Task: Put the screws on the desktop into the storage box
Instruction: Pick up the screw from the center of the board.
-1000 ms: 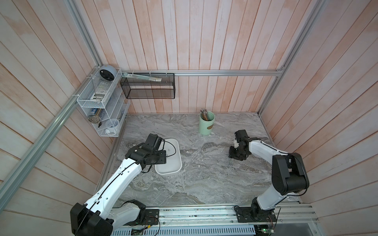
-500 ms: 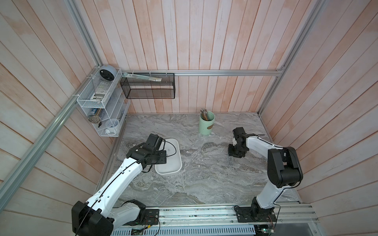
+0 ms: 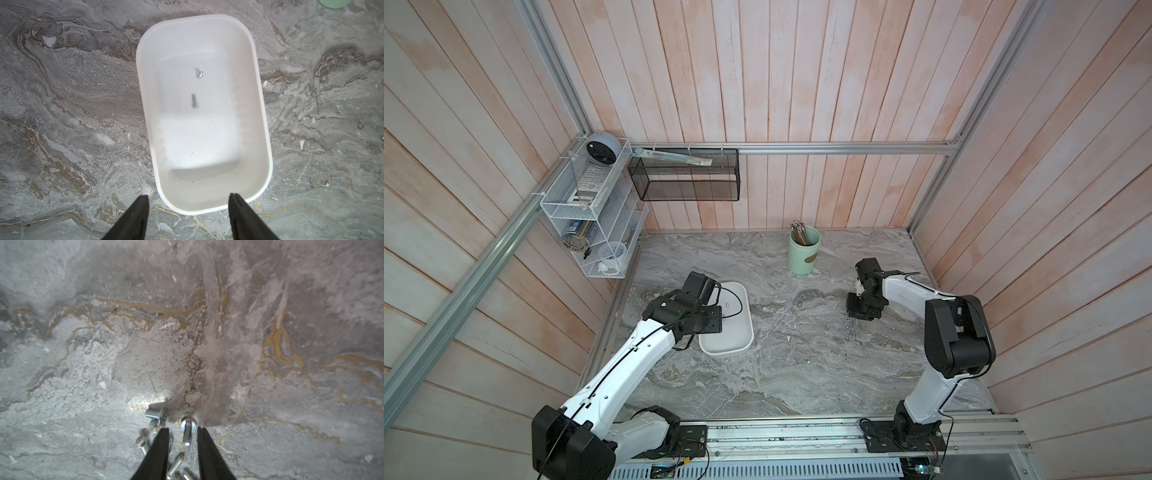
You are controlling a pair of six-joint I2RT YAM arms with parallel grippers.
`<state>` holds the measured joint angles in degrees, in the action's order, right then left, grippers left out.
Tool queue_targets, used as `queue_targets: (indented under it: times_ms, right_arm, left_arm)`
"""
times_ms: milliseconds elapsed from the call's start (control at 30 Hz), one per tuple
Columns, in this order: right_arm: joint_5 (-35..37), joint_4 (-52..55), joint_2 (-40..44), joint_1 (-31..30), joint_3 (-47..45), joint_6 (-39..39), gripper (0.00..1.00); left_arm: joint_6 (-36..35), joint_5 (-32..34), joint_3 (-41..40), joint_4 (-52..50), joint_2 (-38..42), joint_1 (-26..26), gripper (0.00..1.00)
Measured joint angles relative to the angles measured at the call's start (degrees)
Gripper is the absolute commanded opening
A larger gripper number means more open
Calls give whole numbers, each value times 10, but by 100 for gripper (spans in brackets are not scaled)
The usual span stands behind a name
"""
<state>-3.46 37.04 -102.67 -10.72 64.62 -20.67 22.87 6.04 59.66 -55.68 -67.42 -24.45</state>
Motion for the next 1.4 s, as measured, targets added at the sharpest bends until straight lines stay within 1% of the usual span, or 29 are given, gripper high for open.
queue_targets:
  times_ms: [200,333,400,567,700,800,867,933,1000,1067,1167,1233,1333,1400]
  right_arm:
    - [6,3,0,0,0,7,20]
    - [6,3,-5,0,2,9,11]
    - [6,3,-6,0,4,10,10]
    - [6,5,-6,0,5,12,1]
    - [5,8,3,0,5,12,0]
    - [-7,7,41,-8,5,9,0]
    - [-23,0,80,-25,5,6,0]
    - [-46,-16,116,-55,6,-4,0]
    - [-67,-33,132,-94,12,-18,0]
    - [-87,-51,129,-136,26,-32,0]
    - [-109,-80,100,-203,60,-48,0]
    - [-122,-98,66,-249,92,-58,0]
    - [-134,-121,7,-302,142,-69,0]
    - [-138,-125,-34,-326,178,-76,0]
  left_arm:
    - [0,0,0,0,-5,0,66]
    - [0,1,0,0,-9,0,66]
    - [0,2,0,0,-9,0,66]
    - [0,2,0,0,-10,0,67]
    - [0,2,0,0,-10,0,67]
    - [0,4,0,0,-10,0,66]
    - [0,6,0,0,-9,0,66]
    - [0,11,0,0,-9,0,67]
    - [0,19,0,0,-9,0,67]
    - [0,28,0,0,-8,2,67]
    - [1,44,0,-1,-4,6,67]
    - [1,54,0,-1,-2,10,67]
    - [3,65,0,-1,1,16,67]
    - [3,67,0,-1,2,19,67]
